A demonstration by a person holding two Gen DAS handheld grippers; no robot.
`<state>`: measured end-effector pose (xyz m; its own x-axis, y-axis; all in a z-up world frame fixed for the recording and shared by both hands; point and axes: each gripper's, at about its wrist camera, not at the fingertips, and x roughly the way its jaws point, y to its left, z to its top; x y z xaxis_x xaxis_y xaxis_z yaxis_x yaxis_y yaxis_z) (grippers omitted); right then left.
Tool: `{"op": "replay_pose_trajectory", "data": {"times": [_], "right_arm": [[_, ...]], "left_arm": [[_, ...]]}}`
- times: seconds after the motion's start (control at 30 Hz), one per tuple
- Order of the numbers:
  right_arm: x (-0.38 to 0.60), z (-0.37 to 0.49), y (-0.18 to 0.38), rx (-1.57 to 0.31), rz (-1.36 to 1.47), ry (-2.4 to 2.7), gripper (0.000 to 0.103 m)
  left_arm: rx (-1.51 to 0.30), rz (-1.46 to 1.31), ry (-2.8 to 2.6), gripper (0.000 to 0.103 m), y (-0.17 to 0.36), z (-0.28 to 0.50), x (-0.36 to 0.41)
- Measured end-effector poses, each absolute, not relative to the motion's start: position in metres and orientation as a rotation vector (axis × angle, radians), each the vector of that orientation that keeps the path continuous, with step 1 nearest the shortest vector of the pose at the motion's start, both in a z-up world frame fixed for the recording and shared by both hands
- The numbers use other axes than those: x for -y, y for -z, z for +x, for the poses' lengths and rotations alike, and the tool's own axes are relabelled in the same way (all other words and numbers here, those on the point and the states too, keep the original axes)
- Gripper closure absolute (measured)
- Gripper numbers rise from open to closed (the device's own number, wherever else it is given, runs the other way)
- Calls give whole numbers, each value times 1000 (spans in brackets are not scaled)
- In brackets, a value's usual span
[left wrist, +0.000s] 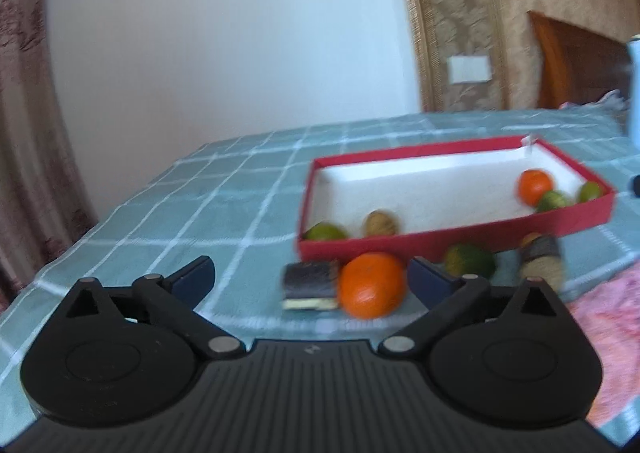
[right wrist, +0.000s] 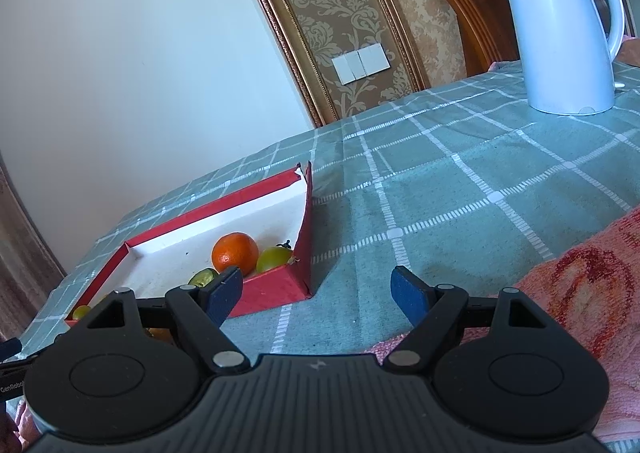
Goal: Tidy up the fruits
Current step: 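Move the left tool to the black eggplant piece and close on it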
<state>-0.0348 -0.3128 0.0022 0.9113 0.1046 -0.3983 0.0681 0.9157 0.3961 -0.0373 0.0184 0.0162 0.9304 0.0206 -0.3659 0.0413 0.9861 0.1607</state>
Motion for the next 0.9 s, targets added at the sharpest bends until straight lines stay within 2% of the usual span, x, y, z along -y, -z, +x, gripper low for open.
{"op": "replay_pose_trajectory", "data": {"times": [0.1, 0.17, 0.37, 0.43, 0.5, 0.73, 0.9], "right_arm": [[313, -35, -2, -428, 417, -21, 22], [313, -35, -2, -427, 419, -23, 22], [313, -33, -1, -433, 424, -32, 22], [312, -33, -1, -434, 425, -33, 22], [312, -33, -1, -434, 427, -33, 21], [313, -32, -1, -437, 429, -33, 21], [313, -32, 0, -438, 433, -33, 21]], "left_arm": [[-364, 187, 43, 7, -19, -38, -12], [-383, 165, 34, 18, -21, -34, -17], [-422, 136, -64, 19, -20, -21, -50], [-443, 126, -81, 18, -17, -15, -59], [-448, 132, -78, 10, -15, -10, -64], [-440, 166, 12, 10, -16, -7, -59], [-481, 124, -8, 0, -16, 4, -67]]}}
